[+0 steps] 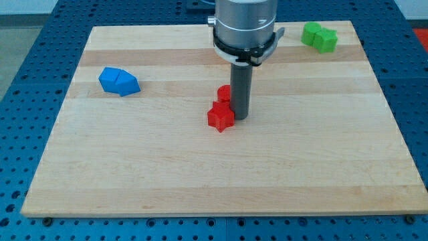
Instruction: Move the red circle to the top of the red star
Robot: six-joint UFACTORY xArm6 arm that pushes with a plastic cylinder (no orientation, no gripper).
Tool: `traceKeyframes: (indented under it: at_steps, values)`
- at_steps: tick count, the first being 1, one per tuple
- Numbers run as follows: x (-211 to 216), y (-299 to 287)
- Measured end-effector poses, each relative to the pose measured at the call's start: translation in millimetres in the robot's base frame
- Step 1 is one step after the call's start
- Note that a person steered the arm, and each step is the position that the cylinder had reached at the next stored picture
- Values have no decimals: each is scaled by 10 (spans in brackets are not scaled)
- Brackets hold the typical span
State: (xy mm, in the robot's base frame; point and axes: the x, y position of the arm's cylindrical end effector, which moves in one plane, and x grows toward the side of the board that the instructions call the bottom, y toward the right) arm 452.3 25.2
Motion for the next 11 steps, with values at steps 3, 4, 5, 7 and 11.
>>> traceKeyframes:
  at_steps: [3, 4, 5, 7, 11]
  values:
    - [4, 424]
    - [-12, 532]
    - [-340, 449]
    - [-356, 303]
    - [-356, -32]
